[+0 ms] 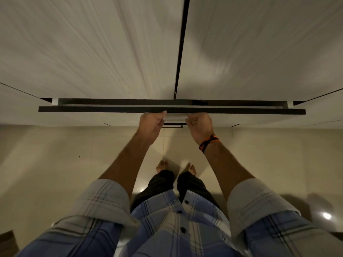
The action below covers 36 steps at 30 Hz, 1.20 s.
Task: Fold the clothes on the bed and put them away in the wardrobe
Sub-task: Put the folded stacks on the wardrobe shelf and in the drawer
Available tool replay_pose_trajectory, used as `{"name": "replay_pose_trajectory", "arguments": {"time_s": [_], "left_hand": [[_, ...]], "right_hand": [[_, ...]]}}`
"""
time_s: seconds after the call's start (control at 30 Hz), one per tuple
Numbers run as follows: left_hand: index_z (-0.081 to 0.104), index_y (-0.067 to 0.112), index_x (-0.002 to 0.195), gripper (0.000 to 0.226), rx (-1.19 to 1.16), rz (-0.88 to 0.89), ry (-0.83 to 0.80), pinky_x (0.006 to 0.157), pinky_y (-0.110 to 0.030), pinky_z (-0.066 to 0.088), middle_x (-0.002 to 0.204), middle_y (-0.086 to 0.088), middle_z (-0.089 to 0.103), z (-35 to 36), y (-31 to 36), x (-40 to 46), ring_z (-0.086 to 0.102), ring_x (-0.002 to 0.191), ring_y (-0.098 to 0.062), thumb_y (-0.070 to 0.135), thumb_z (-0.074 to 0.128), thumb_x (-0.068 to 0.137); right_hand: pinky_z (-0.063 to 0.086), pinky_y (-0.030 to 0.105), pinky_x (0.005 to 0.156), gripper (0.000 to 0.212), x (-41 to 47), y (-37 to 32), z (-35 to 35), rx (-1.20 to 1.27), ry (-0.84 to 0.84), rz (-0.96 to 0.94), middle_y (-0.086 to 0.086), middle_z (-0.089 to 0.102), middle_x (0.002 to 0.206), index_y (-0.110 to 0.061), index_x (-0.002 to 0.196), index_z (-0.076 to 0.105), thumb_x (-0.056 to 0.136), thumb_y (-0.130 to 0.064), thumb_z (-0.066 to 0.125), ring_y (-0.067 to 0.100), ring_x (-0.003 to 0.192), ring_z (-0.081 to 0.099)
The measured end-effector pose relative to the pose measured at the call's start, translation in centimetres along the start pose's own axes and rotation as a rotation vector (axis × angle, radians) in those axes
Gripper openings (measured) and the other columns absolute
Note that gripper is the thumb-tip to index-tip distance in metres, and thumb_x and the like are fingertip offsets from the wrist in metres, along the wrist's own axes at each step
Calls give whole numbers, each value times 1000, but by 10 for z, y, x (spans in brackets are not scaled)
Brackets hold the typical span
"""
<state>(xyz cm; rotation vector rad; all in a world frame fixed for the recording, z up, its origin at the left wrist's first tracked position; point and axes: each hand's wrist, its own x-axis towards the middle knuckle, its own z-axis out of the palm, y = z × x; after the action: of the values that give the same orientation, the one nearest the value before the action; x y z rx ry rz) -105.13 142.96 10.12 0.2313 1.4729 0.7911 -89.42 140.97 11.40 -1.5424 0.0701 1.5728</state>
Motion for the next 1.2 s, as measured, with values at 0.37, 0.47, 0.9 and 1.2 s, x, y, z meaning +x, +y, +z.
{"name": "replay_pose_trajectory", "arguments": {"time_s": [0.37, 0.47, 0.9, 1.2], "left_hand": [[61, -1, 100, 15, -112, -48, -154, 116, -42, 32, 99, -8, 66, 18, 36, 4, 59, 114, -24, -7, 63, 86], [62, 3, 93, 16, -123, -65, -155, 116, -40, 33, 91, -6, 68, 21, 40, 5, 61, 106, -21, -11, 59, 86], [57, 12, 93, 29, -74, -34, -163, 108, -34, 39, 88, -2, 63, 19, 46, 16, 60, 92, -15, -16, 55, 85], [49, 4, 131, 52, 283, 0, -76, 99, -37, 45, 132, -18, 57, 15, 36, 1, 56, 120, -25, 0, 69, 84]], "right_hand": [[44, 43, 107, 29, 13, -32, 17, 77, 15, 27, 10, 51, 76, -2, 73, 54, 84, 20, 37, 27, 83, 55], [44, 44, 108, 33, 15, -36, 21, 52, 20, 11, 11, 52, 77, -2, 68, 54, 83, 22, 37, 27, 83, 56], [40, 47, 111, 30, 25, -45, 22, -40, 41, 14, 26, 59, 122, 19, 100, 60, 82, 21, 37, 39, 112, 58], [55, 30, 81, 39, 24, -32, 10, -465, -53, 6, 14, 58, 126, 4, 124, 56, 85, 7, 62, 25, 115, 57]]}}
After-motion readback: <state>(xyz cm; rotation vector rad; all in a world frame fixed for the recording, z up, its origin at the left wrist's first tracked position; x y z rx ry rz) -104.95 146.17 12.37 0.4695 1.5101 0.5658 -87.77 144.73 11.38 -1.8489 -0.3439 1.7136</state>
